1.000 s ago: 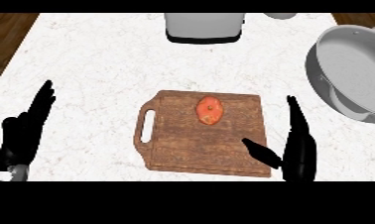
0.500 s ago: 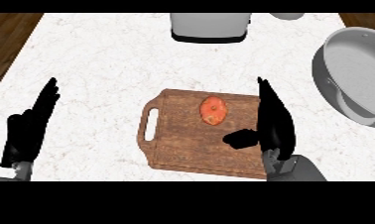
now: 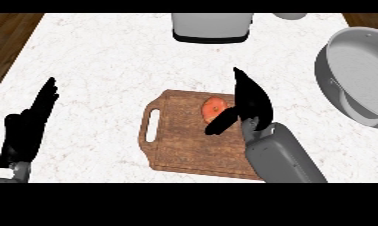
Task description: Pick the squash from the cutting board and place it in the pot
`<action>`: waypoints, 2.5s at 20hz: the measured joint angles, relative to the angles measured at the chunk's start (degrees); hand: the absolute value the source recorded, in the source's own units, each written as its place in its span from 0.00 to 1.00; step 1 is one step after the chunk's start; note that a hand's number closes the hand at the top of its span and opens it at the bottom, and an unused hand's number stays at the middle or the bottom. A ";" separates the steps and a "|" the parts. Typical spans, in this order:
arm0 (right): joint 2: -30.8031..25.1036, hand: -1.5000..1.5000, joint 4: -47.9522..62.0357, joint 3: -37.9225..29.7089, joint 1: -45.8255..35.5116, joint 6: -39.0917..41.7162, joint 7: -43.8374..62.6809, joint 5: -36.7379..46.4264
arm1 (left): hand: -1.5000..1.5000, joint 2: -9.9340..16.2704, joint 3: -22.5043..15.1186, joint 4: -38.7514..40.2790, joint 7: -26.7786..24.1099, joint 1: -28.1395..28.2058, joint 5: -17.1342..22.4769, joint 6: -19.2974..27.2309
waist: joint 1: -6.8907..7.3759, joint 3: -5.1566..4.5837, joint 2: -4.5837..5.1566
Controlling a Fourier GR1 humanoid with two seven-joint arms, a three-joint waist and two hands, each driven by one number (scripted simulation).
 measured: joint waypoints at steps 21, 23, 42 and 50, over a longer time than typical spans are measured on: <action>3.32 0.00 24.58 -0.81 -11.56 3.02 -1.27 -5.57 | 0.50 -1.75 2.17 -1.78 1.80 0.49 -2.38 -1.90 | -0.07 0.08 0.03; 3.34 0.00 25.51 0.34 -11.23 2.31 -1.41 -6.04 | 0.50 -2.05 2.47 -1.69 1.19 1.22 -2.84 -2.14 | -0.10 0.08 -0.01; 3.18 1.00 37.76 2.84 -14.87 -0.71 -7.42 -7.41 | 0.50 -5.26 6.72 -2.97 2.73 1.42 -6.67 -5.58 | -0.26 -0.05 -0.26; -1.35 1.00 33.54 3.63 -11.58 1.37 -13.79 -6.01 | 0.50 -7.50 7.83 -3.68 3.94 1.63 -8.80 -6.09 | -0.71 0.08 -0.13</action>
